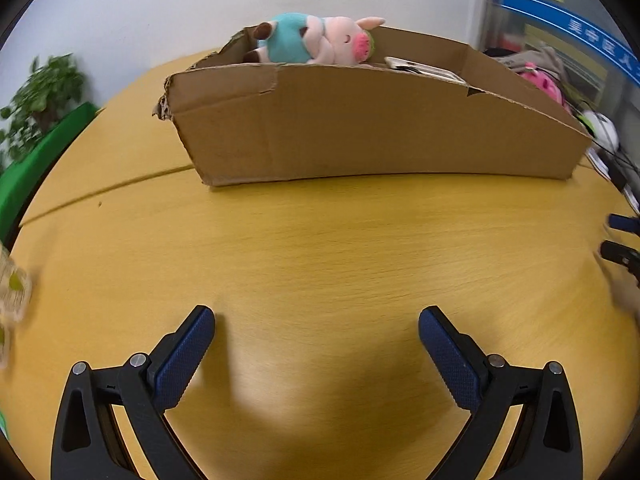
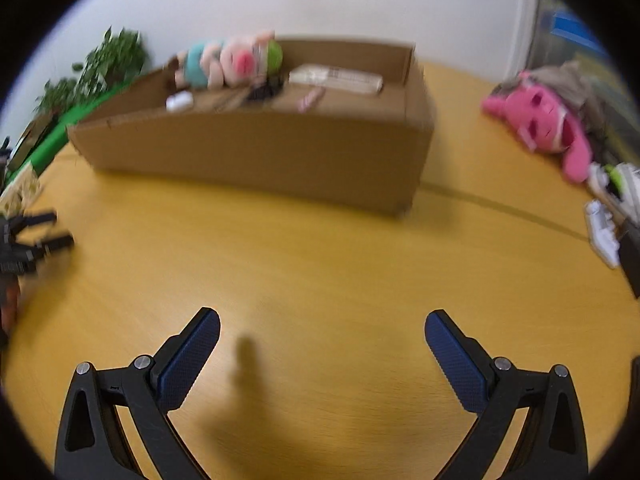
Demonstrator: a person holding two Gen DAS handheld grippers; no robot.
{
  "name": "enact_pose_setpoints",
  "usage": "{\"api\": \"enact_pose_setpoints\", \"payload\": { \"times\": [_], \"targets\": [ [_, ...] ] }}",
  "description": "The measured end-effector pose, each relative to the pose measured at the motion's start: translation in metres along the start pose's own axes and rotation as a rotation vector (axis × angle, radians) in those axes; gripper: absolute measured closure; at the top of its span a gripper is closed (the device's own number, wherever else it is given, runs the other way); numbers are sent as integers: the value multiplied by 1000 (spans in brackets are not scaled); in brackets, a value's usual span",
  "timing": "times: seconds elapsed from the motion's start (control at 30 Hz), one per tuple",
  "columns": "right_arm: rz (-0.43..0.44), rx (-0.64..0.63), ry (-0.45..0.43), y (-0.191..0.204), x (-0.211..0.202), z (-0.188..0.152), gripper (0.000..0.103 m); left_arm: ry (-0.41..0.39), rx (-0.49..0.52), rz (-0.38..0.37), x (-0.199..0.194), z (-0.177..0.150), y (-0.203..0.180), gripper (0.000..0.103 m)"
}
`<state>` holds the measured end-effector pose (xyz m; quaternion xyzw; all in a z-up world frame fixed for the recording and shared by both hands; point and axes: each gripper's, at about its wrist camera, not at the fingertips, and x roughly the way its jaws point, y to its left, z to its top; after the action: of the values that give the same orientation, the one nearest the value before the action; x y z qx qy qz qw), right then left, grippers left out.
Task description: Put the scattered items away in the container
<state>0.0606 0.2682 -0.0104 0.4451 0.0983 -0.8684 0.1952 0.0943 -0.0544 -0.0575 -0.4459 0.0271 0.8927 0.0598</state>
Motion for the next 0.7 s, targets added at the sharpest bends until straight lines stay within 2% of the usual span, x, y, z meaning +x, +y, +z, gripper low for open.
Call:
{"api": "enact_pose_setpoints", "payload": {
  "times": [0.03, 0.07, 0.17, 0.3, 0.53, 0.7],
  "targets": [
    [17, 0, 33, -8, 7, -3, 0, 0, 27, -18, 0, -1, 3, 0],
    [-9, -29, 16, -14, 7, -5, 0, 1, 53, -38, 0, -1, 6, 0],
    [43, -84, -5, -31, 10, -8, 0, 7, 157, -117, -2, -1, 19, 0],
    [107, -169, -24, -48, 13, -10, 0, 20, 217, -173, 2, 15, 37, 0],
    [82, -133, -3, -59, 18, 15, 0, 22, 232, -190, 12, 30, 52, 0],
    [81, -133, -2, -62, 17, 16, 0, 20, 233, -187, 14, 32, 56, 0]
  ]
}}
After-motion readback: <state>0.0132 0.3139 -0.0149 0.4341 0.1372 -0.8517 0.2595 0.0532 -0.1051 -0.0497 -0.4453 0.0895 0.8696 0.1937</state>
